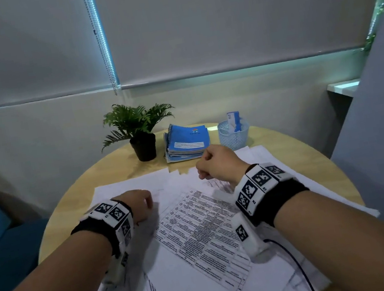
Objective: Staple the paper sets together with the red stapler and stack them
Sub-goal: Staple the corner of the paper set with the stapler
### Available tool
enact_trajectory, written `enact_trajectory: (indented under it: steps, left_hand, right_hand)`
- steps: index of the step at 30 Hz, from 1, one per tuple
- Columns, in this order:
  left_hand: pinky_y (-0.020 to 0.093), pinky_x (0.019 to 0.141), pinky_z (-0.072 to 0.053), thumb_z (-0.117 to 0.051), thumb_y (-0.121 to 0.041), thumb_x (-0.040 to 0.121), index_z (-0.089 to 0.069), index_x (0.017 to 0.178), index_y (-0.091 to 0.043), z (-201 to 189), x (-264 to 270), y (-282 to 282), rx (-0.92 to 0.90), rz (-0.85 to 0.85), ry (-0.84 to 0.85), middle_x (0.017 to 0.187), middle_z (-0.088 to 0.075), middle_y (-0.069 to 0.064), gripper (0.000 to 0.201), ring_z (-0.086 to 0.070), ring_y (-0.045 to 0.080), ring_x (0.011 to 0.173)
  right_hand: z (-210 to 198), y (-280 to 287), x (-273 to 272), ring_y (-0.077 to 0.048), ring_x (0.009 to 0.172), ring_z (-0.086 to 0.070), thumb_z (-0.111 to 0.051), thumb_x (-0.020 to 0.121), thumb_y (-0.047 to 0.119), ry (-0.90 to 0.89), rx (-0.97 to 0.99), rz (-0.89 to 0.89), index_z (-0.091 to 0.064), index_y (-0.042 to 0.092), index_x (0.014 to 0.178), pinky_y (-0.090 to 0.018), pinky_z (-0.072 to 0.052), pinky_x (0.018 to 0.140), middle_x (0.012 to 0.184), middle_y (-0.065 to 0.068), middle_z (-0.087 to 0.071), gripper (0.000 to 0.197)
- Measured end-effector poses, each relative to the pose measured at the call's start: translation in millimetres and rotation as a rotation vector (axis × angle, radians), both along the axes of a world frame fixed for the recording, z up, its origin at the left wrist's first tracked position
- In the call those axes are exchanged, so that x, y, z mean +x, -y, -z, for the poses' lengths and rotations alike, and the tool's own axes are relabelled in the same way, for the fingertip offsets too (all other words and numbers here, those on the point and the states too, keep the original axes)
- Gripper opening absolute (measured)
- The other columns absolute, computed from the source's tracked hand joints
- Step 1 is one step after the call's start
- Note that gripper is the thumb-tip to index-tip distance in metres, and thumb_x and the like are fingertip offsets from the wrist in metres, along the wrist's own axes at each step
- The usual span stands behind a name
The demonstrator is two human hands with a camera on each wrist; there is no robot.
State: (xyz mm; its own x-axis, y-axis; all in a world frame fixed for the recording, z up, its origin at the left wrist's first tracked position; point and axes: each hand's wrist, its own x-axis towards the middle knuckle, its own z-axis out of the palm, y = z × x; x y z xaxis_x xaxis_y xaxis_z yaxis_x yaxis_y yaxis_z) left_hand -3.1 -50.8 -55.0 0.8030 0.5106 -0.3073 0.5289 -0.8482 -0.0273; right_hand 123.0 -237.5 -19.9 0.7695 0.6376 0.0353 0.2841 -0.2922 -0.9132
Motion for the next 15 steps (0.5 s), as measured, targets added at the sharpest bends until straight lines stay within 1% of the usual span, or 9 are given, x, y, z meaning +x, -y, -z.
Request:
enact_trajectory:
  steps: [2,3,5,6,7,10,13,15]
  left_hand:
    - [0.023,0.067,-0.044,-0.049,-0.010,0.084,-0.056,0.113,-0.023,3.9,7.8,-0.4,0.048,0.012,-0.078,0.118,-0.056,0.001,0.033,-0.051,0.018,0.089]
    - [0.020,0.064,-0.044,-0.050,-0.010,0.084,-0.057,0.113,-0.022,5.4,11.2,-2.1,0.061,0.010,-0.099,0.118,-0.056,0.001,0.032,-0.053,0.016,0.086]
    - [0.014,0.048,-0.040,-0.052,-0.008,0.083,-0.056,0.111,-0.019,7.0,16.7,-2.3,0.070,0.010,-0.128,0.115,-0.058,0.003,0.031,-0.050,0.010,0.068]
    - [0.013,0.043,-0.038,-0.053,-0.008,0.082,-0.056,0.110,-0.019,8.9,19.2,-4.0,0.076,0.005,-0.142,0.114,-0.058,0.003,0.030,-0.047,0.008,0.063]
    - [0.013,0.043,-0.037,-0.054,-0.009,0.081,-0.056,0.108,-0.020,11.2,22.0,-6.7,0.086,-0.009,-0.158,0.112,-0.058,0.003,0.029,-0.047,0.008,0.064]
    - [0.016,0.054,-0.040,-0.056,-0.015,0.077,-0.053,0.095,-0.028,16.9,25.2,-15.2,0.143,-0.017,-0.168,0.101,-0.056,-0.004,0.023,-0.052,0.012,0.079]
    - [0.021,0.066,-0.048,-0.058,-0.015,0.072,-0.055,0.089,-0.029,24.2,30.9,-28.9,0.117,-0.026,-0.129,0.091,-0.057,-0.005,0.022,-0.057,0.014,0.082]
    - [0.027,0.070,-0.052,-0.058,-0.011,0.069,-0.058,0.085,-0.027,34.0,36.0,-45.4,0.102,-0.032,-0.088,0.087,-0.061,-0.002,0.023,-0.060,0.017,0.081]
  right_hand:
    - [-4.7,23.4,14.8,-0.016,0.063,-0.065,-0.060,0.081,0.005,0.037,-0.021,0.030,-0.045,0.012,0.074,-0.043,-0.055,0.079,0.074,-0.015,-0.066,0.018]
    - [-6.7,36.5,22.7,-0.016,0.063,-0.066,-0.061,0.080,0.004,0.059,-0.032,0.053,-0.047,0.011,0.074,-0.042,-0.055,0.078,0.071,-0.013,-0.067,0.017]
    - [-10.1,66.5,38.7,-0.019,0.066,-0.068,-0.062,0.078,0.002,0.105,-0.040,0.106,-0.049,0.011,0.074,-0.042,-0.055,0.078,0.068,-0.008,-0.065,0.017]
    - [-11.3,82.1,46.8,-0.020,0.067,-0.069,-0.062,0.077,0.001,0.125,-0.046,0.130,-0.049,0.011,0.073,-0.042,-0.055,0.078,0.068,-0.007,-0.064,0.017]
    - [-12.2,98.8,54.5,-0.020,0.067,-0.070,-0.063,0.077,0.001,0.139,-0.050,0.156,-0.050,0.012,0.073,-0.042,-0.055,0.077,0.068,-0.007,-0.064,0.017]
    - [-7.1,148.5,80.8,-0.018,0.062,-0.068,-0.063,0.074,0.000,0.151,-0.060,0.260,-0.053,0.014,0.073,-0.038,-0.055,0.074,0.063,-0.004,-0.065,0.017]
    - [2.7,196.7,103.2,-0.016,0.060,-0.064,-0.061,0.073,-0.002,0.132,-0.088,0.352,-0.059,0.015,0.075,-0.035,-0.055,0.075,0.060,-0.005,-0.066,0.018]
    - [11.1,226.9,114.4,-0.015,0.056,-0.061,-0.060,0.077,-0.006,0.103,-0.116,0.395,-0.062,0.009,0.073,-0.033,-0.054,0.071,0.061,-0.006,-0.064,0.015]
